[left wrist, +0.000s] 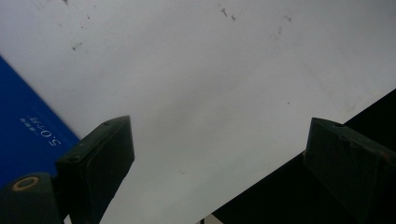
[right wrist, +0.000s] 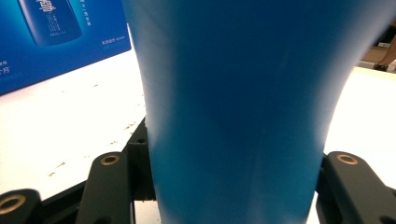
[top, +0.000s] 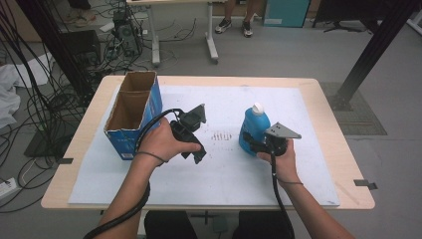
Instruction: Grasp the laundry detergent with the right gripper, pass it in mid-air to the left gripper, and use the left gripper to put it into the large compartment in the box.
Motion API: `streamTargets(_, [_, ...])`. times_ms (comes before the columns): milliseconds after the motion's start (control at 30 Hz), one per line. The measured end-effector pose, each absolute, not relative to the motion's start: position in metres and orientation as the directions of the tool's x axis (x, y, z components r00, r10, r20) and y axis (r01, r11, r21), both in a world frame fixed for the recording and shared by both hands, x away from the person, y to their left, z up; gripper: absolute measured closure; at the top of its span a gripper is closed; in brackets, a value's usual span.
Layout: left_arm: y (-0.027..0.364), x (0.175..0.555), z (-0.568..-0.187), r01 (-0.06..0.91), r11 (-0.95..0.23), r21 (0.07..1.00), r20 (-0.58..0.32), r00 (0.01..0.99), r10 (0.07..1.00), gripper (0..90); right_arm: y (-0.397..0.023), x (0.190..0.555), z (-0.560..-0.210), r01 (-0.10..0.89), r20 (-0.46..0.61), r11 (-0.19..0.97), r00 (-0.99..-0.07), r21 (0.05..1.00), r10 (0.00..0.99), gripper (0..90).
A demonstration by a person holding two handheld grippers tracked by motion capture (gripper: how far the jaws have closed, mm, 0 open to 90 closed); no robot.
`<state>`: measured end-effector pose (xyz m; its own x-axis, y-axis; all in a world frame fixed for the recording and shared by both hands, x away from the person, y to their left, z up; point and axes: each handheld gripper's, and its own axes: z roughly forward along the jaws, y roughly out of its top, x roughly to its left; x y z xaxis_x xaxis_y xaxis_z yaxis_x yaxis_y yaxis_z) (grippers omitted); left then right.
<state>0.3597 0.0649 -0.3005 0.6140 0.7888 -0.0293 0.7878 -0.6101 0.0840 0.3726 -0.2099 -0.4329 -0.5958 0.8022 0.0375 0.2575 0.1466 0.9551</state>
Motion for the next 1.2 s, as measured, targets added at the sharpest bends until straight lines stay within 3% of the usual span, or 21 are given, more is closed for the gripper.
streamTargets(1200, [0.072,0.362,-0.285,0.772,-0.625,0.111,-0.018,0.631,0.776,8.6,-0.214,0.373,-0.432,0.264,0.06,0.128,-0.603,0.956,0.796,44.3])
